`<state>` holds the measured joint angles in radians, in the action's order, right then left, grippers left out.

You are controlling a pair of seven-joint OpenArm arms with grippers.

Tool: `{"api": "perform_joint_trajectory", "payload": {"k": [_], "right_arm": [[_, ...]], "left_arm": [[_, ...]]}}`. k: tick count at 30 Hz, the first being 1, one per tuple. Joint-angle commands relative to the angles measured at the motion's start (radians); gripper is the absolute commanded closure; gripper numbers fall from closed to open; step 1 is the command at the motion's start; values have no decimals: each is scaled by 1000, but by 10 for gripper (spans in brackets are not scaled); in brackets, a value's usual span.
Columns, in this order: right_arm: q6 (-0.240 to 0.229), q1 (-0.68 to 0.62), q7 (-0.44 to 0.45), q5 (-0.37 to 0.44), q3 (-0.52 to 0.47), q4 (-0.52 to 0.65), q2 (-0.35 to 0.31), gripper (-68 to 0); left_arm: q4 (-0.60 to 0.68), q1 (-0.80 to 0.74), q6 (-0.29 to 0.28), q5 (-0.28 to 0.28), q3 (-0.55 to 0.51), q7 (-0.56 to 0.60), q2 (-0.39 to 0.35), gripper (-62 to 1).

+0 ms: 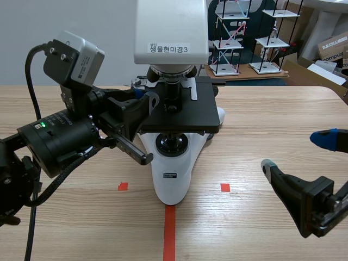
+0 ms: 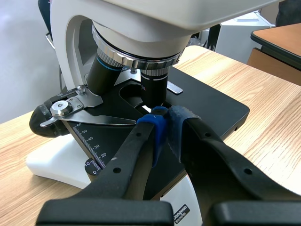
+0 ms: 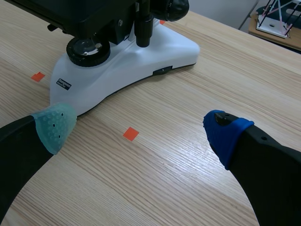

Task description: Return to the home posture

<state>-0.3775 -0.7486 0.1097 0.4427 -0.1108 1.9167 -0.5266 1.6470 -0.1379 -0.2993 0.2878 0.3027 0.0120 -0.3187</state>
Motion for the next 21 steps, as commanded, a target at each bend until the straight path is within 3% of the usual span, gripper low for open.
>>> {"api": "perform_joint_trajectory", "payload": {"k": [1, 15, 21], "right_arm": [[4, 0, 15, 14, -12, 14, -11, -595], [4, 0, 16, 14, -12, 14, -11, -595], [4, 0, 15, 14, -12, 14, -11, -595]], "left_arm": [[20, 8, -2, 6, 1, 21, 5, -25], [20, -8, -2, 6, -8, 24, -1, -26], [24, -112, -3, 6, -86, 124, -46, -28]]}}
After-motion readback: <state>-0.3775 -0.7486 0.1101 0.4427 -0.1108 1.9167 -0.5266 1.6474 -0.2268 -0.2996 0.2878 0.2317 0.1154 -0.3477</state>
